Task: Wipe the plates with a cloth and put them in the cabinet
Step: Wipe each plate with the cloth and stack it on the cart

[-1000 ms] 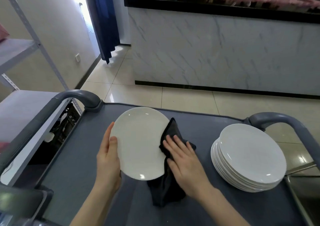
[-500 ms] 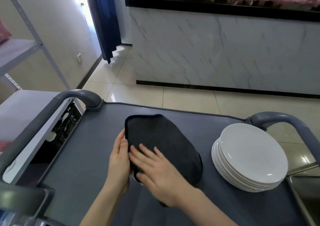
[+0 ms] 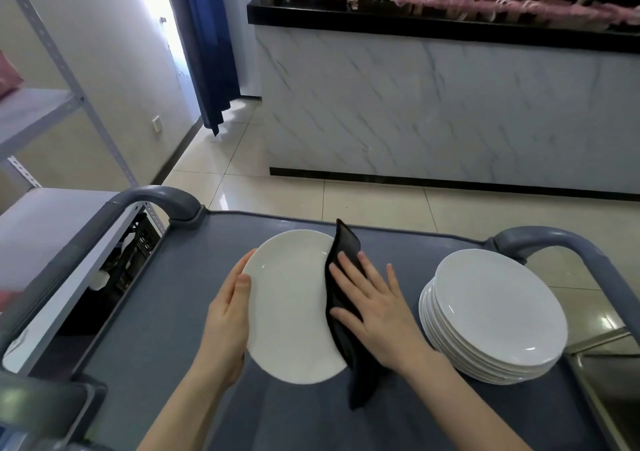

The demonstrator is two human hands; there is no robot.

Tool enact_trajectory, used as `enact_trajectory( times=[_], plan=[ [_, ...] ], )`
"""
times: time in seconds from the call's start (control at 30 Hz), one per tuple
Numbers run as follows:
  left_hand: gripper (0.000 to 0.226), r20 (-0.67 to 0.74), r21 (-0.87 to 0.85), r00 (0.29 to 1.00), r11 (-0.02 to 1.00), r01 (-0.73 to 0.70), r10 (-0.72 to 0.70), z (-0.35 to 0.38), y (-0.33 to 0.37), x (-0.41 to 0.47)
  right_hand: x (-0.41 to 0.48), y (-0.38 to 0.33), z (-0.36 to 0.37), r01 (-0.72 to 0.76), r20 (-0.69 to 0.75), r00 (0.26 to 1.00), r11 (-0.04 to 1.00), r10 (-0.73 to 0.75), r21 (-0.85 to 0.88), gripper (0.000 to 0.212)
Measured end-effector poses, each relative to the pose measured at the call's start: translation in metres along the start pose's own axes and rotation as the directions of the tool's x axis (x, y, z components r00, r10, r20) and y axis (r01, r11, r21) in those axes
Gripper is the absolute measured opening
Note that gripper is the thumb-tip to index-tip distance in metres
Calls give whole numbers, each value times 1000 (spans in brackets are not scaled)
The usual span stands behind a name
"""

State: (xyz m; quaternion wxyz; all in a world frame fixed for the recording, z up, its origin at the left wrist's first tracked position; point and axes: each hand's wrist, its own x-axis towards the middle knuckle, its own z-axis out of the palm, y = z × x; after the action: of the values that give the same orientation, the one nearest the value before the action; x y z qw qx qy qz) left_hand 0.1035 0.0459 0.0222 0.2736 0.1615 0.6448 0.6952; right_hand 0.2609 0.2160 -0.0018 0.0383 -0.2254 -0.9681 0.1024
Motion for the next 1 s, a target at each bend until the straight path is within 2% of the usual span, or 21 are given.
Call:
enact_trajectory(
  times=[0.03, 0.1, 0.17, 0.27, 0.3, 0.37, 0.43, 0.47, 0.57, 0.7, 0.77, 0.87, 1.0],
  plan=[
    [29, 11, 2, 1000, 1000, 6, -6, 0, 0, -1, 4, 3, -1, -11, -2, 1000, 1000, 11, 27, 66],
    [29, 12, -4, 1000, 1000, 21, -21, 0, -2, -2, 7, 4, -5, -35, -13, 999, 962, 40, 269, 71],
    [31, -16, -26, 999, 999, 34, -35, 1, -6, -2, 5, -1, -8, -68, -50, 992, 830, 115, 553, 74],
    [32, -108, -69, 991, 995, 70, -77, 3, -12, -1, -6, -7, -2, -120, -123, 949, 695, 290, 709, 76],
    [33, -139, -85, 986, 993, 82, -94, 3, -13, 1, -11, -8, 2, -156, -88, 937, 630, 338, 760, 78],
    [34, -172, -114, 979, 989, 89, -108, 2, -13, 4, -21, -9, 8, -234, 62, 919, 412, 390, 880, 79],
    [35, -162, -118, 982, 990, 83, -102, 2, -13, 5, -25, -8, 12, -269, 162, 894, 212, 417, 940, 71],
    [35, -145, -111, 985, 991, 79, -95, 2, -13, 5, -25, -6, 13, -264, 167, 886, 175, 432, 948, 66],
    [38, -91, -105, 992, 992, 75, -84, 3, -18, 2, -20, -2, 15, -220, 126, 908, 199, 399, 955, 54],
    [37, 28, -35, 999, 999, 37, -36, 0, -19, -3, -11, 1, 11, -284, 237, 868, 45, 437, 958, 21],
    [40, 89, 33, 996, 999, 9, -11, -4, -13, -2, -4, 6, 4, -296, 239, 864, 62, 443, 953, 13],
    [41, 208, 167, 978, 984, -59, 24, -12, -1, 5, 10, 10, -14, -246, 166, 904, 162, 393, 956, 14],
    [34, 402, 405, 915, 891, -206, 29, -12, 13, 11, 27, 10, -38, -169, 92, 979, 475, 181, 864, 15]
  ],
)
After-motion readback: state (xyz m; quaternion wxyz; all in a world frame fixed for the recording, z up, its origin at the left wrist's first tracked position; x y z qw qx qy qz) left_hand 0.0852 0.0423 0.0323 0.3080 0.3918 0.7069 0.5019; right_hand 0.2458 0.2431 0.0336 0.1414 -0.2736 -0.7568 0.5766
